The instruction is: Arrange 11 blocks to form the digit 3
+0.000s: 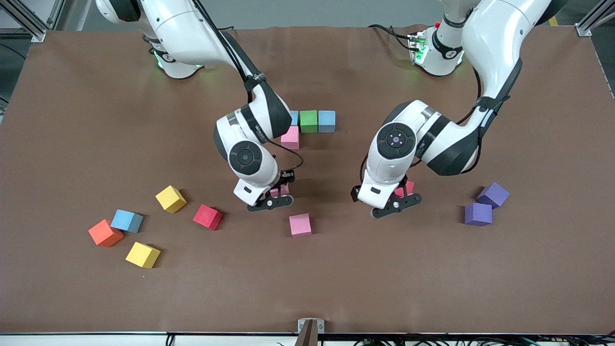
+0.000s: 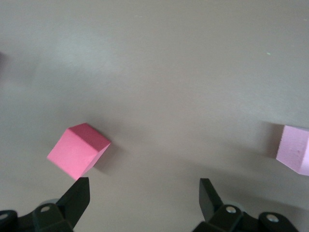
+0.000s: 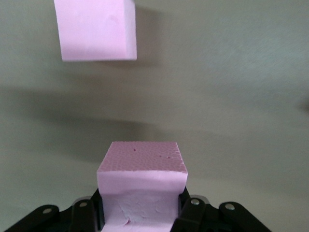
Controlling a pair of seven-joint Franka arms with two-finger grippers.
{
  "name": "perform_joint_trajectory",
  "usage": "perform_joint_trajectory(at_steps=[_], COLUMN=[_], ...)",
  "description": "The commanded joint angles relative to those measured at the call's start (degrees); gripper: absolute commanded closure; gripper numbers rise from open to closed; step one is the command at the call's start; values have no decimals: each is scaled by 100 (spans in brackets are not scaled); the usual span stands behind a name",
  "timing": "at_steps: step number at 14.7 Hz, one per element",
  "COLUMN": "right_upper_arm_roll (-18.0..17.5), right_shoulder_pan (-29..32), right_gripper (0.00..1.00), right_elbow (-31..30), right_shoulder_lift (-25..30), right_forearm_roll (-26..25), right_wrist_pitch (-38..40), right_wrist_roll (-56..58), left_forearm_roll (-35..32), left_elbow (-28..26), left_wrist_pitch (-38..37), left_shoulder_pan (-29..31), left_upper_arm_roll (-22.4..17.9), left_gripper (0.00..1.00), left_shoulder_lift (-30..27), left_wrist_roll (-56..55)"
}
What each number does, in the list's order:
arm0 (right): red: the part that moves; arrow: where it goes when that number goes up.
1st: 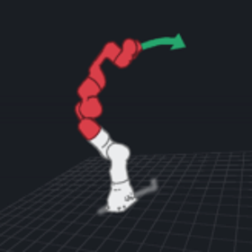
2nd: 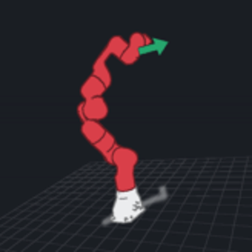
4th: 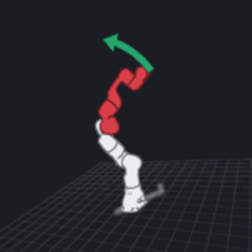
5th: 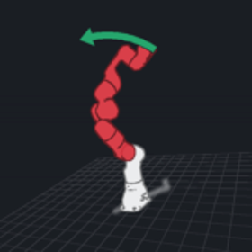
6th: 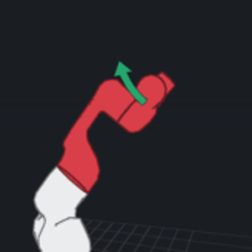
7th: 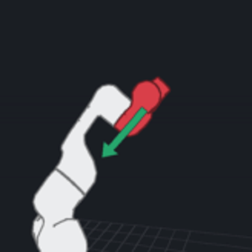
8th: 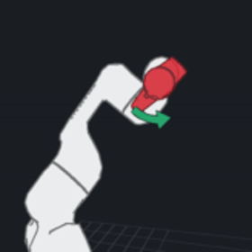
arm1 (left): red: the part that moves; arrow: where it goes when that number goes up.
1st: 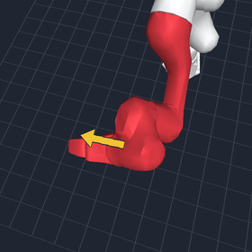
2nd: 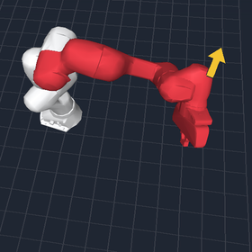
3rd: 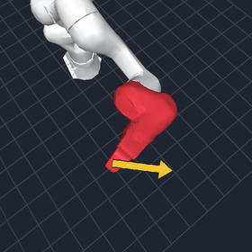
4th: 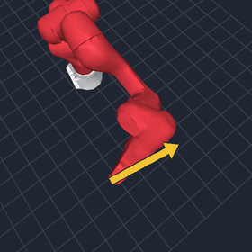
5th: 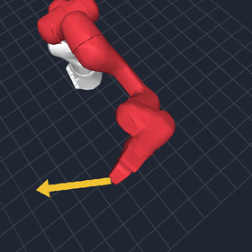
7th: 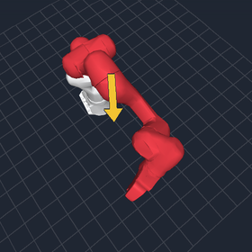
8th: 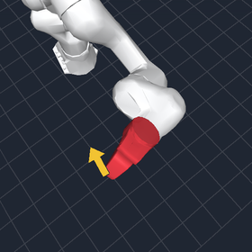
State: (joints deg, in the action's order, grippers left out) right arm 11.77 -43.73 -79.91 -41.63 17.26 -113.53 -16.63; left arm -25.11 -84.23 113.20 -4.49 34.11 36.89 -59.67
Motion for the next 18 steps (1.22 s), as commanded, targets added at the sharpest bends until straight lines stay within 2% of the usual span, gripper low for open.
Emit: perform_joint_trajectory(at_steps=[1,5,10,14,18], right_upper_arm_roll=[53,53,80,71,80], right_shoulder_pan=[-398,-558,-724,-856,-901], right_gripper=[93,93,93,93,93], right_elbow=[-287,-595,-727,-1062,-1281], right_shoulder_lift=[-3,32,32,49,198], right_forearm_roll=[94,41,41,41,41], right_wrist_pitch=[-81,-125,-195,-731,-731], right_wrist_roll=[-146,-385,-464,-683,-816], left_forearm_roll=[77,112,332,419,788], left_elbow=[275,328,354,372,469], left_wrist_pitch=[280,843,836,896,1686], left_shoulder_pan=[1,1,272,230,46], left_upper_arm_roll=[26,26,26,26,26], left_gripper=[0,0,0,0,0], left_shoulder_lift=[222,406,398,477,766], left_wrist_roll=[516,728,1360,1564,1502])
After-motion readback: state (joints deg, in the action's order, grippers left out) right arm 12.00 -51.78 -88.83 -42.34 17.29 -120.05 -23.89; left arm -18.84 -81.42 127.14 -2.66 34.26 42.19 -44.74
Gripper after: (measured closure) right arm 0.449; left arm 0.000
